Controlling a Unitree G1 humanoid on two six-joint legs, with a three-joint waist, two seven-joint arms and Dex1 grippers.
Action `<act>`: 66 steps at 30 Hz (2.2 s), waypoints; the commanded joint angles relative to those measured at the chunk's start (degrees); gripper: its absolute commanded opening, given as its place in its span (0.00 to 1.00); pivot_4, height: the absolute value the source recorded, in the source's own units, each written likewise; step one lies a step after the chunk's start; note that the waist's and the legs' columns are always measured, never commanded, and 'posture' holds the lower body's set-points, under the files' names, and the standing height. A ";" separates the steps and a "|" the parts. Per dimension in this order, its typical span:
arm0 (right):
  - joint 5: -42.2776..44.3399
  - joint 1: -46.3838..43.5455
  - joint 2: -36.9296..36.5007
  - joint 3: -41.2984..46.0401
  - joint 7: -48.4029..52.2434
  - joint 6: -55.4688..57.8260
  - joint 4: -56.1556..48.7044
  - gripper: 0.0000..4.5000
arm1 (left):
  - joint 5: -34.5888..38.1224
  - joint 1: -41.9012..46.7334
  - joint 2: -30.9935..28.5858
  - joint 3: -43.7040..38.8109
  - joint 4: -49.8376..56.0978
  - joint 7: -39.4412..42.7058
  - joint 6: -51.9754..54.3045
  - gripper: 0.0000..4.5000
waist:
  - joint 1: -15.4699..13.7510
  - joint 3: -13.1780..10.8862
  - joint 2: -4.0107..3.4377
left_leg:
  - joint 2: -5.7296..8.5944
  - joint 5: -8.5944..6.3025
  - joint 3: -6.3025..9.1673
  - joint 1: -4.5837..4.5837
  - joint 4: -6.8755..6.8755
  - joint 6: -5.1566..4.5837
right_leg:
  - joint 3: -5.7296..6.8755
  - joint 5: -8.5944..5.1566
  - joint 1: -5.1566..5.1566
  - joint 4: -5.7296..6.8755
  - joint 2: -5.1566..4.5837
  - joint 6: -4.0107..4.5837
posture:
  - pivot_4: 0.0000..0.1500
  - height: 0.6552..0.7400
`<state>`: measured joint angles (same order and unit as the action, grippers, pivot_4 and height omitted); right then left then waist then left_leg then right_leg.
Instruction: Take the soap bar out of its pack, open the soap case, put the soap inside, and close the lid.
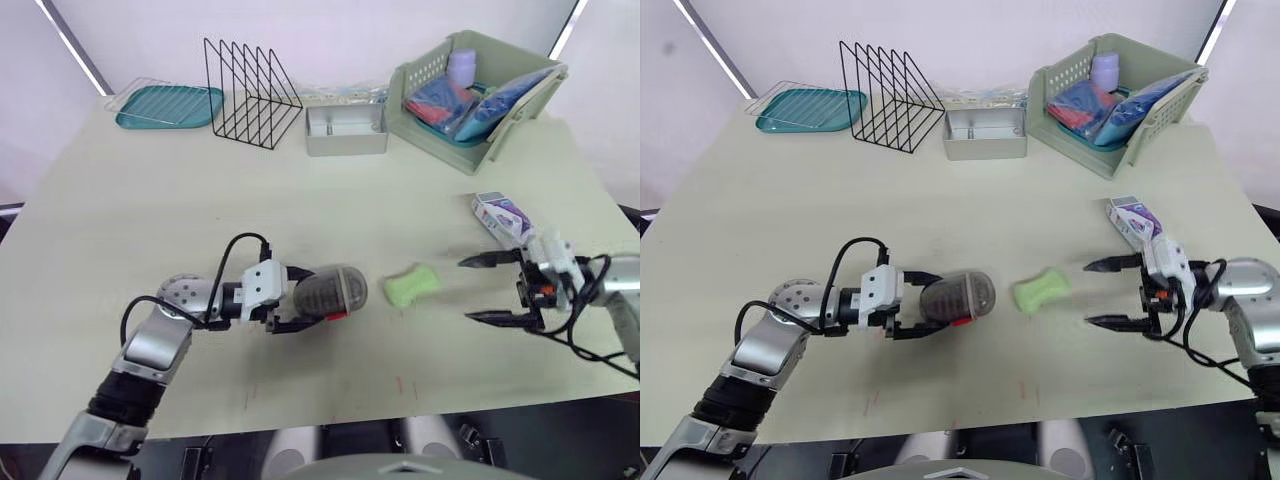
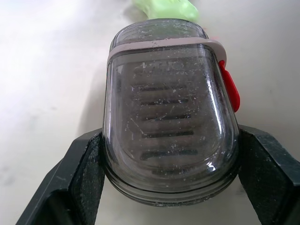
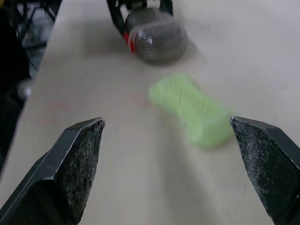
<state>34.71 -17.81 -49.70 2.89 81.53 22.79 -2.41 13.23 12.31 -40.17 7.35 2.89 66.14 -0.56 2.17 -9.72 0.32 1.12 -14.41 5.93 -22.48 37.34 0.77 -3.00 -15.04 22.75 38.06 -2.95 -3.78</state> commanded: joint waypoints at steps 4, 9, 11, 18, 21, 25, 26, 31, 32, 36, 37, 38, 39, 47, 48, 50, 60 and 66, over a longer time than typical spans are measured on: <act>18.78 -14.29 1.39 -2.20 -18.32 43.20 -9.55 1.00 | 1.77 1.94 2.66 -2.39 4.81 -2.21 -4.97 0.77 | -0.27 0.01 0.02 | 0.06 0.00 0.08 -0.14 0.02 0.00 | 0.03 0.00 0.06 -0.05 -0.10 0.00 | 1.00 1.00; 23.93 -22.05 11.60 1.22 -31.55 62.61 -2.41 1.00 | 0.77 2.25 5.36 -1.80 7.67 -4.62 -6.31 0.77 | -1.21 0.03 0.05 | 0.22 0.00 0.12 -0.29 0.06 0.00 | 0.22 0.01 0.09 -0.07 -0.13 0.01 | 1.00 1.00; 25.41 -24.54 14.77 2.00 -34.24 68.15 0.21 1.00 | 0.10 2.17 5.65 -1.52 8.11 -4.98 -7.36 0.77 | -1.21 0.03 0.05 | 0.24 0.00 0.11 -0.29 0.06 0.00 | 0.22 0.01 0.09 -0.06 -0.13 0.01 | 1.00 1.00; 35.48 -28.29 16.65 0.84 -44.73 69.71 9.15 1.00 | -1.16 1.81 5.93 -0.57 8.58 -5.90 -9.61 0.77 | -1.35 0.03 0.05 | 0.28 0.00 0.02 -0.34 0.08 -0.01 | 0.14 0.02 0.18 -0.01 -0.13 0.02 | 1.00 1.00; 38.71 -29.13 16.79 -0.11 -48.37 69.71 11.03 1.00 | -1.10 1.68 6.18 -0.49 8.86 -6.54 -9.55 0.77 | -1.15 0.03 0.05 | 0.26 0.00 0.03 -0.34 0.07 -0.01 | 0.15 0.02 0.18 0.01 -0.09 0.02 | 1.00 1.00; 43.07 -29.49 16.98 -1.24 -52.78 69.71 12.68 1.00 | -1.20 1.94 6.21 -0.31 8.94 -6.88 -9.36 0.77 | -0.98 0.03 0.05 | 0.25 0.00 0.03 -0.33 0.07 -0.01 | 0.15 0.02 0.18 0.01 -0.07 0.02 | 1.00 1.00; 43.90 -29.47 17.04 -1.38 -53.72 69.71 12.81 1.00 | -1.22 1.94 6.19 -0.30 8.94 -6.95 -9.34 0.77 | -0.97 0.03 0.05 | 0.25 0.00 0.03 -0.33 0.07 -0.01 | 0.16 0.02 0.18 0.01 -0.07 0.02 | 1.00 1.00; 46.53 -29.77 17.48 -1.26 -57.35 69.71 14.27 1.00 | -1.24 1.49 6.31 -0.09 9.83 -7.48 -9.13 0.77 | -0.89 0.03 0.05 | 0.25 0.00 0.03 -0.33 0.07 -0.01 | 0.15 0.02 0.18 0.01 -0.06 0.02 | 1.00 1.00; 46.74 -29.84 17.64 -1.21 -57.86 69.71 14.67 1.00 | -1.24 1.42 6.33 -0.04 9.93 -7.54 -9.10 0.77 | -0.87 0.03 0.05 | 0.25 0.00 0.03 -0.33 0.07 -0.01 | 0.15 0.02 0.18 0.01 -0.07 0.02 | 1.00 1.00; 46.77 -29.88 18.29 -0.81 -58.65 69.71 16.20 0.80 | -1.12 1.27 6.33 0.15 10.19 -7.68 -8.88 0.77 | -0.70 0.03 0.05 | 0.25 0.00 0.03 -0.34 0.07 -0.01 | 0.15 0.02 0.18 0.01 -0.06 0.02 | 1.00 1.00; 46.74 -29.89 18.49 -0.61 -58.63 69.71 16.60 0.72 | -1.03 1.22 6.33 0.21 10.30 -7.68 -8.73 0.77 | -0.53 0.03 0.05 | 0.25 0.00 0.04 -0.34 0.07 -0.01 | 0.15 0.02 0.18 0.01 -0.06 0.02 | 1.00 1.00; 46.89 -29.87 18.75 -0.32 -58.45 69.71 16.78 0.63 | -1.02 1.16 6.32 0.28 10.39 -7.66 -8.65 0.77 | -0.42 0.03 0.05 | 0.25 0.00 0.04 -0.34 0.06 -0.01 | 0.16 0.02 0.18 0.01 -0.06 0.02 | 1.00 1.00; 47.03 -29.87 18.92 -0.13 -58.34 69.71 16.87 0.55 | -1.02 1.12 6.31 0.32 10.45 -7.65 -8.60 0.77 | -0.30 0.03 0.05 | 0.25 0.00 0.04 -0.34 0.06 -0.01 | 0.15 0.02 0.18 0.01 -0.06 0.02 | 1.00 1.00; 50.78 -28.76 18.48 1.24 -53.60 69.71 17.07 0.42 | -0.91 0.62 5.90 0.44 10.35 -7.40 -8.39 0.77 | 0.19 0.03 0.05 | 0.24 0.00 0.05 -0.34 0.04 -0.02 | 0.16 0.02 0.19 0.01 -0.05 0.02 | 1.00 1.00; 51.34 -28.66 18.34 1.43 -53.06 69.71 17.34 0.42 | -0.87 0.53 5.80 0.38 10.30 -7.36 -8.35 0.77 | 0.17 0.02 0.04 | 0.23 0.00 0.05 -0.34 0.04 -0.01 | 0.16 0.02 0.19 0.00 -0.05 0.02 | 1.00 1.00; 52.89 -28.49 17.89 2.12 -52.04 69.71 18.56 0.42 | -0.93 0.18 5.56 0.26 10.15 -7.26 -8.41 0.77 | 0.16 0.03 0.04 | 0.23 0.00 0.04 -0.34 0.04 -0.02 | 0.15 0.02 0.18 0.00 -0.05 0.02 | 1.00 1.00; 50.90 -27.36 15.16 4.46 -52.25 69.71 19.19 0.42 | -1.11 -0.60 5.03 0.55 10.05 -7.52 -8.35 0.77 | 0.17 0.02 0.04 | 0.23 0.00 0.04 -0.34 0.03 -0.02 | 0.15 0.02 0.18 -0.01 -0.04 0.02 | 1.00 1.00; 38.64 -24.72 3.53 4.95 -50.66 67.74 17.77 0.42 | -0.88 -1.55 4.29 0.30 10.11 -7.36 -7.32 0.77 | -0.44 0.02 0.04 | 0.28 -0.03 0.02 -0.39 0.04 -0.06 | 0.15 0.01 0.18 -0.07 -0.10 0.01 | 1.00 1.00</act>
<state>75.47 -42.24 -44.65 6.30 29.15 91.49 16.69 11.47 10.55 -35.76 8.35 11.71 58.93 -7.73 1.72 -9.70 0.36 1.39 -14.44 5.93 -22.87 37.38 0.71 -2.88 -15.02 22.93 37.98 -3.04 -3.77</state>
